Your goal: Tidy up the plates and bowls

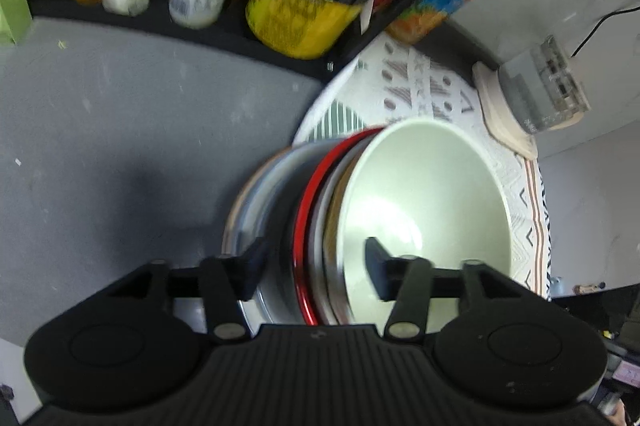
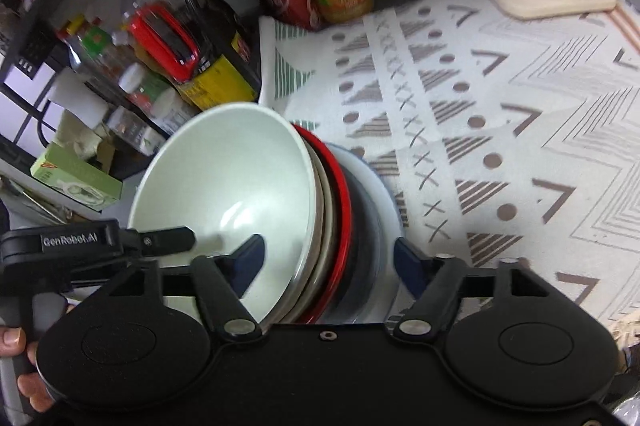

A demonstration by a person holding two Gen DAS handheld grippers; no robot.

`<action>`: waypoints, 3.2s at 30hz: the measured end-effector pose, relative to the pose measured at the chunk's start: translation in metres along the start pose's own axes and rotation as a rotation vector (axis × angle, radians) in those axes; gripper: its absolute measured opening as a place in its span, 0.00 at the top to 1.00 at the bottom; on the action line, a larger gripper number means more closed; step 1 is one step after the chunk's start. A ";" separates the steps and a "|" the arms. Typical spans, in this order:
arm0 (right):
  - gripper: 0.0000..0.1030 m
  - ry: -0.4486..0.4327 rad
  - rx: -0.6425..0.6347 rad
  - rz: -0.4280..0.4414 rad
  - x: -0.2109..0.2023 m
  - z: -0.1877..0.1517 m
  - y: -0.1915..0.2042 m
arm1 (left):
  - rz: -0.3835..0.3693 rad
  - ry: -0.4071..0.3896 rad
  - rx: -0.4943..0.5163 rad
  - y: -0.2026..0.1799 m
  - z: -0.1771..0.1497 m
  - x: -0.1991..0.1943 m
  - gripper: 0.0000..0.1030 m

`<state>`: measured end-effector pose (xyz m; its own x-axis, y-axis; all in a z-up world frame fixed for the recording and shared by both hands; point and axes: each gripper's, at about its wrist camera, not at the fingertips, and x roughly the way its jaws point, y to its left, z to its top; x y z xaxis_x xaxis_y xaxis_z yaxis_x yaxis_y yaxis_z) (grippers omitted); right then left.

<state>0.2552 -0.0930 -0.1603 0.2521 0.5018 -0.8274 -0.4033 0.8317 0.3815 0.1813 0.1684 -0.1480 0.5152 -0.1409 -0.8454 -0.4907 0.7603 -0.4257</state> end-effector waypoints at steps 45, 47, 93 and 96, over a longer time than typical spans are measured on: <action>0.00 -0.415 -0.046 -0.109 -0.215 -0.153 -0.038 | 0.052 -0.389 0.448 -0.087 -0.188 -0.147 0.06; 0.00 -0.410 -0.035 -0.103 -0.218 -0.157 -0.037 | 0.056 -0.388 0.454 -0.084 -0.194 -0.149 0.05; 0.00 -0.397 -0.073 -0.185 -0.227 -0.207 -0.032 | 0.091 -0.332 0.457 -0.074 -0.231 -0.153 0.01; 0.00 -0.397 -0.075 -0.184 -0.227 -0.207 -0.031 | 0.093 -0.334 0.458 -0.074 -0.231 -0.154 0.01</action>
<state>0.0286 -0.2817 -0.0698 0.6381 0.4111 -0.6510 -0.3789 0.9037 0.1993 -0.0238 -0.0129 -0.0612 0.7149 0.0914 -0.6932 -0.2286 0.9675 -0.1082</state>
